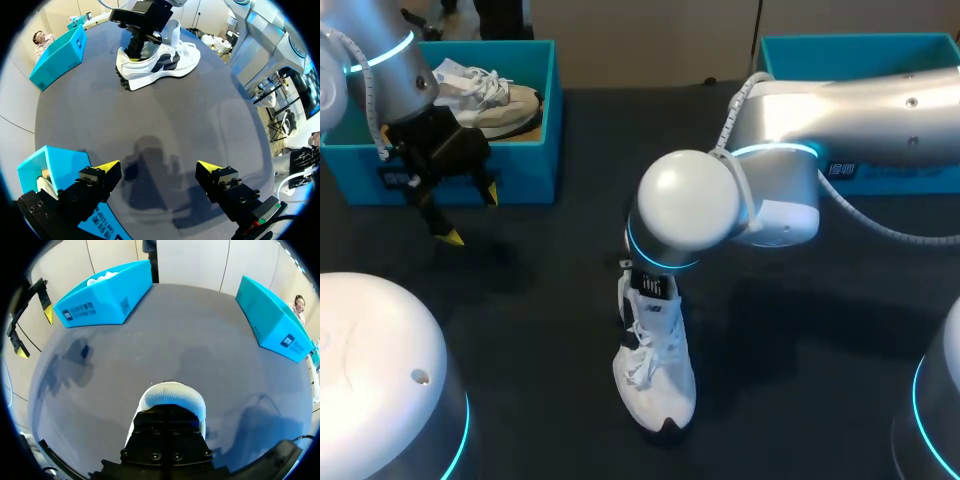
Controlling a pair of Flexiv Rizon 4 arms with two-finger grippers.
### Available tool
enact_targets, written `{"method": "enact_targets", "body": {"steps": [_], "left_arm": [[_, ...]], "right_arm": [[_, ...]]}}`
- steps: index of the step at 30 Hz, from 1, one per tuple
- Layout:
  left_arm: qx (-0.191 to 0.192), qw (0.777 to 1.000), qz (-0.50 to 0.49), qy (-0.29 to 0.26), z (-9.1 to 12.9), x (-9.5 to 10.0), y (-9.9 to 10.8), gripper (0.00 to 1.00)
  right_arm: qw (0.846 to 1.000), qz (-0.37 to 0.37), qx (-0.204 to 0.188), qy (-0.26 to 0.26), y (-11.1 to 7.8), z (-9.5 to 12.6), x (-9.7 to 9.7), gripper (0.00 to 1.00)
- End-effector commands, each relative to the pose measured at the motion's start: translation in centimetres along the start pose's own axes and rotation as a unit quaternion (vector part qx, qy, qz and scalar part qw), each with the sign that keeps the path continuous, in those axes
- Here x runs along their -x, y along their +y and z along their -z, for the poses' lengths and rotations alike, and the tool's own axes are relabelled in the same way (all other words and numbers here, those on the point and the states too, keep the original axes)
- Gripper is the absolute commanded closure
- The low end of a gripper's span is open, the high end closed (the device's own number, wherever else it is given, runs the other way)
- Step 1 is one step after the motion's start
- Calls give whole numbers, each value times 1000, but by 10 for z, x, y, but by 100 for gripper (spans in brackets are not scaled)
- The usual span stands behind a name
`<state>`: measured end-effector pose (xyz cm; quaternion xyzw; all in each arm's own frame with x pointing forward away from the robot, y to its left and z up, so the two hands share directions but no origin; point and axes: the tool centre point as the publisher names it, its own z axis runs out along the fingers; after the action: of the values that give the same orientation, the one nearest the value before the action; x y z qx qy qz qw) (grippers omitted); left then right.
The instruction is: Take the shoe out of the shoebox, open the shoe tongue, remove and reinsert the insole, then place the shoe into the shoebox
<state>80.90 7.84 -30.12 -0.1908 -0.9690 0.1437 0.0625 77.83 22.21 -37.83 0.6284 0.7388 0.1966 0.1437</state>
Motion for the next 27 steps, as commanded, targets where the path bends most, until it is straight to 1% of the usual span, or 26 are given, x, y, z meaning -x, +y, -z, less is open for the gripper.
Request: {"method": "enact_targets", "body": {"steps": [1, 5, 9, 11, 15, 20, 21, 23, 27], "left_arm": [[2, 1000, 0, 0, 1, -1, 0, 0], [2, 1000, 0, 0, 1, -1, 0, 0], [2, 1000, 0, 0, 1, -1, 0, 0], [2, 1000, 0, 0, 1, -1, 0, 0], [2, 1000, 0, 0, 1, -1, 0, 0], [2, 1000, 0, 0, 1, -1, 0, 0], [2, 1000, 0, 0, 1, -1, 0, 0], [2, 1000, 0, 0, 1, -1, 0, 0], [2, 1000, 0, 0, 1, -1, 0, 0]], "right_arm": [[1000, 0, -5, 5, -1, -10, 2, 100], [1000, -3, -21, 11, -9, -20, 2, 100], [1000, -5, -27, 14, -15, -22, 0, 100], [1000, -4, -26, 13, -17, -17, -3, 100], [1000, 3, -6, -6, -16, 2, -7, 100], [1000, 3, -6, -6, -16, 2, -7, 100], [999, 11, 17, -44, -12, 27, -4, 100], [999, 12, 19, -48, -11, 28, -2, 100], [998, 13, 15, -58, -9, 21, 2, 100]]}}
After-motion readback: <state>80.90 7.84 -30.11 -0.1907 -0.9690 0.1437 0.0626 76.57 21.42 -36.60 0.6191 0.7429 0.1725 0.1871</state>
